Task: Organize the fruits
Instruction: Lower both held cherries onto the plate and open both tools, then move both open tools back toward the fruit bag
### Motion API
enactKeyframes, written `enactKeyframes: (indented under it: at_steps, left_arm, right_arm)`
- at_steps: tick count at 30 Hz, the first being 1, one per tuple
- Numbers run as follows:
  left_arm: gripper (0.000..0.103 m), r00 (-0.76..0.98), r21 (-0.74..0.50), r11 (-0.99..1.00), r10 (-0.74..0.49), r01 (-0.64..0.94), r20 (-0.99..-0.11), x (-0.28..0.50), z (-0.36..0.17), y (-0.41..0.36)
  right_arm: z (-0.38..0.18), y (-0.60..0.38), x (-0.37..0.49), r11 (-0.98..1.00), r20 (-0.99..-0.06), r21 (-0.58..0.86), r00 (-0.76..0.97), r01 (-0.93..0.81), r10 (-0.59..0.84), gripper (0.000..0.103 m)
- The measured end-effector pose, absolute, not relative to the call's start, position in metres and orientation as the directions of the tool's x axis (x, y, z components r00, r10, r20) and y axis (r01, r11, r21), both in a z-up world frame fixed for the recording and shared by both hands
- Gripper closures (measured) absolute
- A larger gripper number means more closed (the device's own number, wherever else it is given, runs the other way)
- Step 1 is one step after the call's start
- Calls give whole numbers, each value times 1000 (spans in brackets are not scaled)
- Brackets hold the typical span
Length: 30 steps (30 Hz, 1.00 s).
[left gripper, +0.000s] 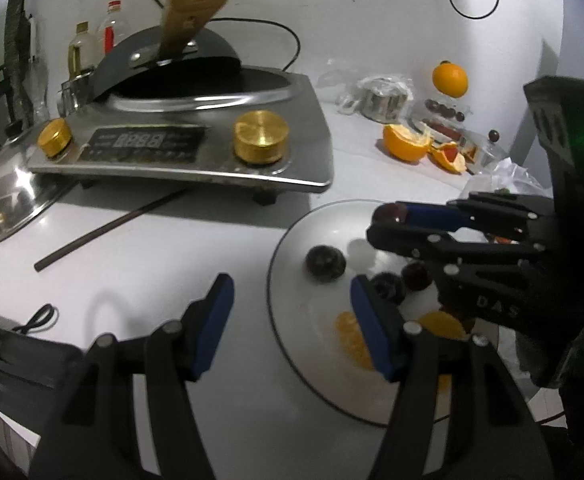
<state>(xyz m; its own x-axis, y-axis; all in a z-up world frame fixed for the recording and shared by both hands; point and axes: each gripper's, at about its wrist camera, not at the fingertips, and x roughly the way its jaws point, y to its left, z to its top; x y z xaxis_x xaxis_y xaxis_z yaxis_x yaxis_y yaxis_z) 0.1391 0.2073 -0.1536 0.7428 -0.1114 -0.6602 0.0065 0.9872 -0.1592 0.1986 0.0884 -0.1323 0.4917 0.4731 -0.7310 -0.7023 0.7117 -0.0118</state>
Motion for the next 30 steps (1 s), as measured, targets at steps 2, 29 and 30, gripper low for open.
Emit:
enactKeyframes:
  at_steps: [2,29,30]
  left_arm:
    - [41,743,-162,987,-109,0,-660,137,-154,210]
    - [37,776,-146,989,-77,-19,-626,103,-136,202]
    - [37,777,-146,989,-77,-19,-624,102,-135,200]
  right_arm:
    - [-135,90,201,716,-737,-7,488,-698,469,72]
    - [-112,74,180,729,-712,-22,522,-685,469,53]
    - [-110,70,179,731,-709,-21,526,-682,470,53]
